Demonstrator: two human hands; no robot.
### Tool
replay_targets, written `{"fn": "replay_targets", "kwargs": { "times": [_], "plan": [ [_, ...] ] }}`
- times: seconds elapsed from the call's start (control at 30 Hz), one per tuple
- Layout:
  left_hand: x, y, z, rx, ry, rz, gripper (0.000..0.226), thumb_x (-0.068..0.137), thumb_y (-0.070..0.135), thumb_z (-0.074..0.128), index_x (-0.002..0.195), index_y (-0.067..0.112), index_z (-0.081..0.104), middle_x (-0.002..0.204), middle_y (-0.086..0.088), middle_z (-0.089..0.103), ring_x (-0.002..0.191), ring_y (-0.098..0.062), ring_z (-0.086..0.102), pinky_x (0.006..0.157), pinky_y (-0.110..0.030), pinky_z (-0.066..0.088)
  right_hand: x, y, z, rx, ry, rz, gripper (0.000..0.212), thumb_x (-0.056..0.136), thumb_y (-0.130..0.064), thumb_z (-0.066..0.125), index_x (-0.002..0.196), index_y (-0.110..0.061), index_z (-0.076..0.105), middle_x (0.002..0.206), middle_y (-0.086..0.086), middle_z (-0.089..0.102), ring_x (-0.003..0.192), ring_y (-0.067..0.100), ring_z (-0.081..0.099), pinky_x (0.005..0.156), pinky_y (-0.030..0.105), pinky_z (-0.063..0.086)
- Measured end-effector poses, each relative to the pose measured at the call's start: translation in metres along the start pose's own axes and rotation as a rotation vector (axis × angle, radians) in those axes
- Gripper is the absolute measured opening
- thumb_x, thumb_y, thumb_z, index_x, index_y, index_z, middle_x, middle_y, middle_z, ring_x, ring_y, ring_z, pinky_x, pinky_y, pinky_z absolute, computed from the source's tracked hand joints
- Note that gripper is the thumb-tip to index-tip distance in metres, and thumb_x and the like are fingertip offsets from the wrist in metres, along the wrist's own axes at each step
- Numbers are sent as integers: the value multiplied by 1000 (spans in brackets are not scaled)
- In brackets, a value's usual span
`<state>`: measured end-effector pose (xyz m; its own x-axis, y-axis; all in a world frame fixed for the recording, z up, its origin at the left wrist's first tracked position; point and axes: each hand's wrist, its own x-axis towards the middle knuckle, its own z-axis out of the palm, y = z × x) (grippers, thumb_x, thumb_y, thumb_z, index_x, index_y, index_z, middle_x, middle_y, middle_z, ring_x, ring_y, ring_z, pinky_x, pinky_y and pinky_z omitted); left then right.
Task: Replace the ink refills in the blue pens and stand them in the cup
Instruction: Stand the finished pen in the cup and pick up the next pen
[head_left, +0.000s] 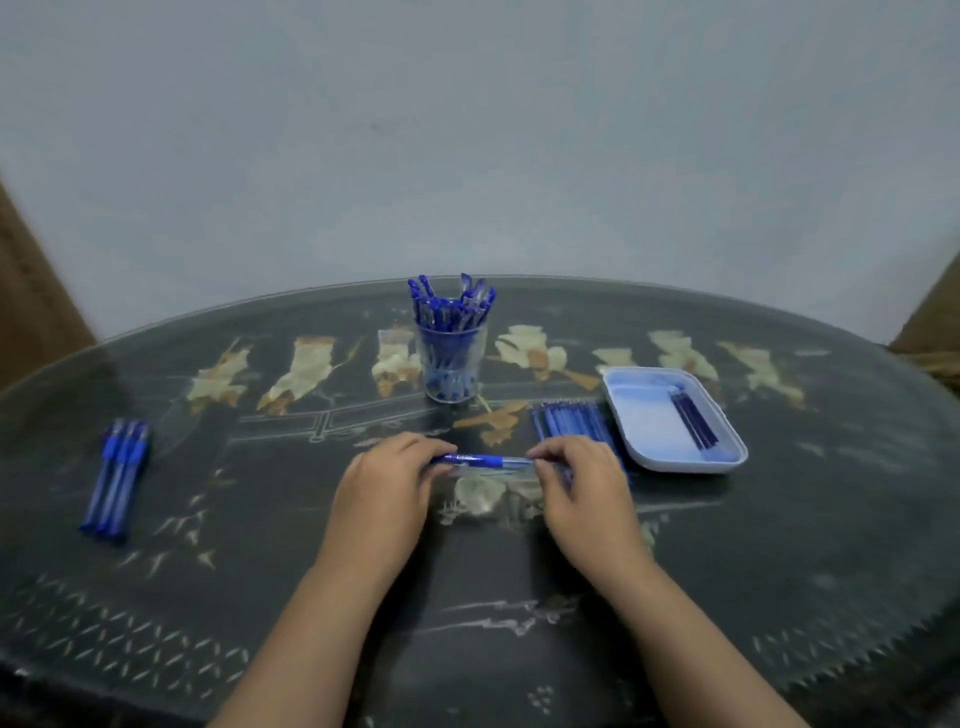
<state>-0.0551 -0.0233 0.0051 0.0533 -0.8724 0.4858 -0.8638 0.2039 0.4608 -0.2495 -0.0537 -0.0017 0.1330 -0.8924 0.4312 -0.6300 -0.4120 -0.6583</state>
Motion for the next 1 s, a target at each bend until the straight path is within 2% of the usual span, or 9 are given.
{"fn": "replay_targets", "kwargs": {
  "times": [0.13,0.2,0.3,0.4,0.57,0.77,0.87,0.93,1.0],
  "plan": [
    [7,8,16,-77,-29,64,19,81,12,76,98,20,75,92,9,71,85,-10,65,84,-24,48,1,9,-3,-93,25,-82,23,83,-41,61,105,-37,68,92,-19,63,92,8,48,84,30,33],
    [8,13,19,-172,-23,51,22,79,8,77,98,18,76,91,13,69,87,-2,62,82,-7,42,3,16,-1,-93,54,-92,19,82,-42,65,100,-39,71,86,-18,62,88,10,48,80,32,32],
    [8,14,18,-289,-12,7,24,78,5,77,96,20,76,91,19,67,93,6,60,81,-1,39,6,22,2,-56,74,-102,17,82,-46,66,98,-42,72,81,-17,58,87,11,47,80,32,33],
    [7,13,17,-348,-18,4,23,76,8,79,93,22,76,91,18,70,92,7,62,80,-2,39,5,24,6,-67,99,-136,25,82,-58,56,97,-45,71,78,-19,53,85,7,42,77,26,28],
    [9,10,20,-342,-28,2,15,76,11,79,87,20,76,85,16,70,87,4,62,78,-4,40,6,27,10,-45,126,-133,25,83,-55,53,93,-42,71,78,-21,55,87,6,41,84,18,24],
    [9,10,22,-276,9,-42,19,83,7,73,78,25,70,76,19,67,83,4,60,73,-4,38,5,26,8,-38,170,-127,15,85,-46,59,90,-38,71,81,-18,60,88,7,41,80,27,24],
    [11,-1,19,-349,129,-233,28,88,17,68,72,39,62,79,25,67,79,8,60,75,-19,42,7,27,4,51,191,-42,6,86,-38,67,91,-40,70,83,-19,62,91,8,42,85,30,28],
    [11,1,21,-263,94,-201,19,89,30,64,75,42,60,86,24,66,85,7,59,85,-33,42,6,25,6,8,188,-101,13,86,-45,60,92,-40,70,84,-20,60,90,7,42,84,27,27],
    [10,4,24,-158,-3,-200,14,90,33,62,80,42,60,88,25,63,93,3,56,93,-36,32,6,24,8,4,177,-105,20,85,-50,55,94,-40,70,84,-20,59,90,7,41,84,27,26]
  ]
}}
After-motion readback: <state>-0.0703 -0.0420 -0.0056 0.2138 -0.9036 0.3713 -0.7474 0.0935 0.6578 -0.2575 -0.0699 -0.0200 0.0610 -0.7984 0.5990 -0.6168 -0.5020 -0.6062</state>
